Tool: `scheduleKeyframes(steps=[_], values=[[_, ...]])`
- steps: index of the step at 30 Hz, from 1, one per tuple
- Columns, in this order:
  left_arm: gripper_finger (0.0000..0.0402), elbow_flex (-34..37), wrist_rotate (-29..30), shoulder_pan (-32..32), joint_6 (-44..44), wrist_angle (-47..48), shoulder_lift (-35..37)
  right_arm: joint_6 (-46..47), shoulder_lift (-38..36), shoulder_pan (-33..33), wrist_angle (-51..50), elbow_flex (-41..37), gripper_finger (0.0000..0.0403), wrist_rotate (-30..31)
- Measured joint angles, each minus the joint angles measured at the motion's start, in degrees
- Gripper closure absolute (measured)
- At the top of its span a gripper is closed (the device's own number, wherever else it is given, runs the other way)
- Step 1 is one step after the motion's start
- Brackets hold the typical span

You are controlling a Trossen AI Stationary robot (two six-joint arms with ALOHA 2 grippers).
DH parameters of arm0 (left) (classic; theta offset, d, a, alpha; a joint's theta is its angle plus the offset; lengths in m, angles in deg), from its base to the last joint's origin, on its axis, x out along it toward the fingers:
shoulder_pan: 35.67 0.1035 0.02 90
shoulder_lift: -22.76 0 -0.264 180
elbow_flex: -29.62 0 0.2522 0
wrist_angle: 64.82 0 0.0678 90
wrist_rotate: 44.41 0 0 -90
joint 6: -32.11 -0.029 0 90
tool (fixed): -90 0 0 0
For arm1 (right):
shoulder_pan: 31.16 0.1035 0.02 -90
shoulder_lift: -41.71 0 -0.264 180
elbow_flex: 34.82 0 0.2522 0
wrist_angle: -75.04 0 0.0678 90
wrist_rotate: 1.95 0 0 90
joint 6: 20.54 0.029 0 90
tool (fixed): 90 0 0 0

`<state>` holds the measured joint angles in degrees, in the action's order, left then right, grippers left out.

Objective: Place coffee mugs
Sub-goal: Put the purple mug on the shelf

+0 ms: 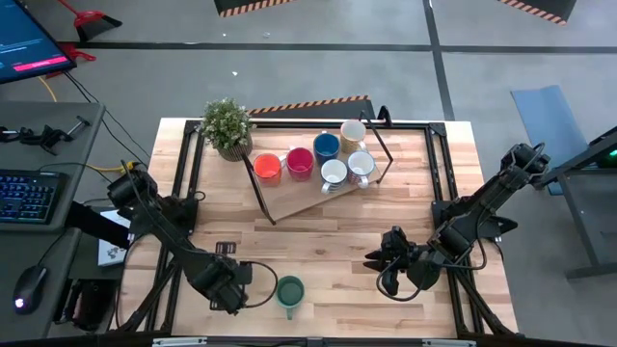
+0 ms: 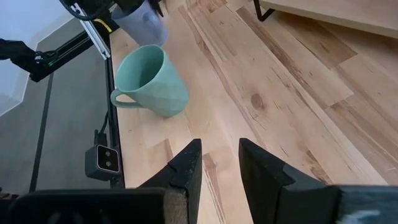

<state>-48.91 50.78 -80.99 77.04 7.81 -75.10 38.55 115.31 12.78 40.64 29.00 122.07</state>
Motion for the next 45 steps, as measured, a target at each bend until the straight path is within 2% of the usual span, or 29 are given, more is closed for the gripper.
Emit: scheduleKeyframes(steps=[2, 4, 10, 14, 18, 22, 26, 30, 34, 39, 45], values=[[0.0364, 0.0, -0.91, 0.66, 0.38, 0.25, 0.0, 0.0, 0.0, 0.0, 0.0, 0.0, 0.0316, 0.0], [0.0388, -0.2, -1.24, 1.34, 1.74, -0.44, 0.28, -0.02, 0.0, 0.0, 0.0, 0.0, 0.0316, 0.0], [0.0394, -0.14, -1.24, 3.28, 1.94, -1.5, 0.46, -0.09, 0.0, 0.0, -0.04, 0.0, 0.0316, 0.02], [0.0396, -1.46, 1.45, 5.02, 1.5, -1.32, 1.23, -0.17, 0.0, 0.01, -0.04, 0.0, 0.0316, 0.04], [0.0396, -4.69, 2.65, 6.61, 0.34, 0.04, 4.84, -0.2, 0.0, 0.0, -0.04, 0.0, 0.0316, 0.46], [0.0396, -8.89, 4.56, 7.69, 0.12, 5.44, 9.83, -0.2, 0.0, 0.0, -0.04, 0.0, 0.0316, 0.46], [0.0396, -13.44, 8.43, 9.31, 0.44, 4.77, 14.72, -0.3, 0.0, 0.02, -0.07, 0.0, 0.0316, 0.46], [0.0396, -18.85, 13.33, 12.69, -3.65, 3.75, 15.82, -1.07, 0.0, -0.09, -0.04, 0.0, 0.0316, 1.93], [0.0396, -24.99, 17.1, 18.08, -11.71, 2.91, 14.19, -1.08, 0.0, -0.09, -0.02, 0.0, 0.0316, 3.4], [0.0396, -29.53, 16.23, 25.59, -20.91, 2.76, 10.09, -0.13, 0.0, -0.09, 0.11, 0.0, 0.0316, 2.9], [0.0396, -29.62, 14.43, 33.74, -28.23, 3.01, 4.9, -0.19, 0.0, -0.09, 0.28, 0.0, 0.0316, 2.62]])
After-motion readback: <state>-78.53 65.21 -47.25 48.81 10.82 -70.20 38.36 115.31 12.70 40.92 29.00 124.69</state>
